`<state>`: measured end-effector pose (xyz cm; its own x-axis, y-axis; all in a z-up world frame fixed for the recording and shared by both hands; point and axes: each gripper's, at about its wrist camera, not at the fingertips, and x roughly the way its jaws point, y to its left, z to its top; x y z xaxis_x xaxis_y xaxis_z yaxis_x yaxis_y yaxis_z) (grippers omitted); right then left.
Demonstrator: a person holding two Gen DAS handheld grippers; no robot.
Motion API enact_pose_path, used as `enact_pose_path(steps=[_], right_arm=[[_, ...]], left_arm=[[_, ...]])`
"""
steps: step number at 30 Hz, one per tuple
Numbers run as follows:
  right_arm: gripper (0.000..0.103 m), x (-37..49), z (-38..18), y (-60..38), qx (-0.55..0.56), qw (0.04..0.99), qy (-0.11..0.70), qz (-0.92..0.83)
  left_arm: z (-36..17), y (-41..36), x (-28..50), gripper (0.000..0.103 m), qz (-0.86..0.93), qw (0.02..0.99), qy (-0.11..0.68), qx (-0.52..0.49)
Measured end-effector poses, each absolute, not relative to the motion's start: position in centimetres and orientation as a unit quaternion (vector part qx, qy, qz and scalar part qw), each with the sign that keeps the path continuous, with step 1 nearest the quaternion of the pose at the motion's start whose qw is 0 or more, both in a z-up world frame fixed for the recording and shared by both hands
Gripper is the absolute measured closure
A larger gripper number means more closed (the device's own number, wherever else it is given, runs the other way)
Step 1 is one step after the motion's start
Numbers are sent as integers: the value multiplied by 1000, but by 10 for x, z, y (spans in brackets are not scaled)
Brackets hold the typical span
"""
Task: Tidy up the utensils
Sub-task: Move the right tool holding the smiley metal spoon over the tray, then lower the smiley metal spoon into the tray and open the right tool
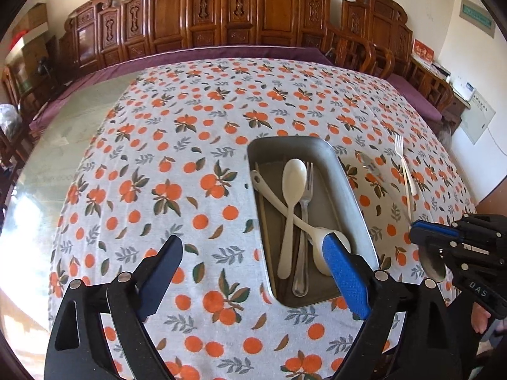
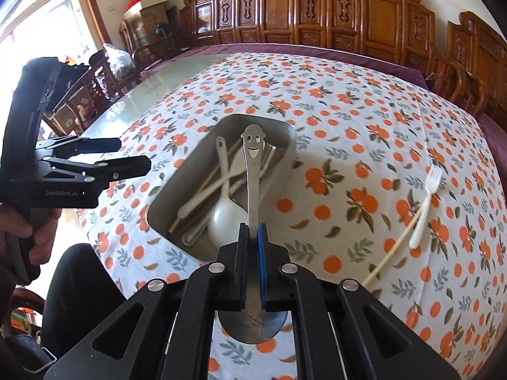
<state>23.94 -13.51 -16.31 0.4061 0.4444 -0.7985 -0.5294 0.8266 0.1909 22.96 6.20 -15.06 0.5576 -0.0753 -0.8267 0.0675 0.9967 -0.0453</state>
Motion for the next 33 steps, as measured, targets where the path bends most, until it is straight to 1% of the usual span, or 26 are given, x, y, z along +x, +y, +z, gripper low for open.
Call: enact_pose_path(steps=[17, 33], right_arm=[[96, 270, -171, -64, -25, 817, 486, 310], [96, 321, -221, -49, 16, 796, 547, 260]], left_arm=[[-140, 104, 219, 17, -17, 891, 454, -26], [-138, 104, 215, 17, -20, 891, 453, -24]])
